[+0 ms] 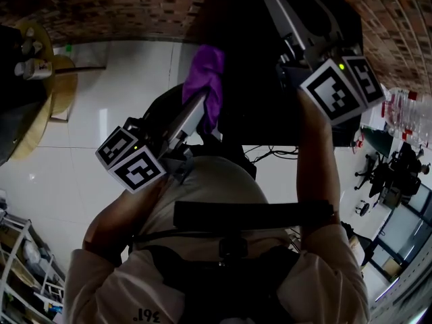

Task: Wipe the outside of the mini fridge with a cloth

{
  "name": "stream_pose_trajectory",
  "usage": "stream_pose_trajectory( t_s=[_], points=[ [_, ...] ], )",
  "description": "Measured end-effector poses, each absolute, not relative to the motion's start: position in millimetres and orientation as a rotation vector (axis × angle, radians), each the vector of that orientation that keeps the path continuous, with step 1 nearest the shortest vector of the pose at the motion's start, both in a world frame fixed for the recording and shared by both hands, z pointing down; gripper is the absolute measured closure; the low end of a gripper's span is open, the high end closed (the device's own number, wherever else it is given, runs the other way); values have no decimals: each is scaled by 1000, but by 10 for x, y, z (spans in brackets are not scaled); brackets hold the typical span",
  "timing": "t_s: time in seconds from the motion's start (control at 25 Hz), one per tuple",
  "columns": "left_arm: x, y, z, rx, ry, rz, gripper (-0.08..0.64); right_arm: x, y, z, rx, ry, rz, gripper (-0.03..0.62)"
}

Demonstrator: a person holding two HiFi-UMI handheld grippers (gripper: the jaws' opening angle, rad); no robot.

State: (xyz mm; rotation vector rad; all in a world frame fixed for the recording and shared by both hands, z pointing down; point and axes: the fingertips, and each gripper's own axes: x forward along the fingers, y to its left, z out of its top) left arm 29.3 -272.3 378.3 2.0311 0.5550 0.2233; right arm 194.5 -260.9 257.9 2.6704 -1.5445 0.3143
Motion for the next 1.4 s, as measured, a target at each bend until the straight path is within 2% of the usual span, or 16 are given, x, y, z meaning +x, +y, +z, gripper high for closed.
stream_pose_trajectory(
  t_s=[1.4],
  points=[
    [404, -2715, 5740, 2127, 407, 424, 453, 1961, -2563, 2610, 2673, -1519, 319, 425]
  ],
)
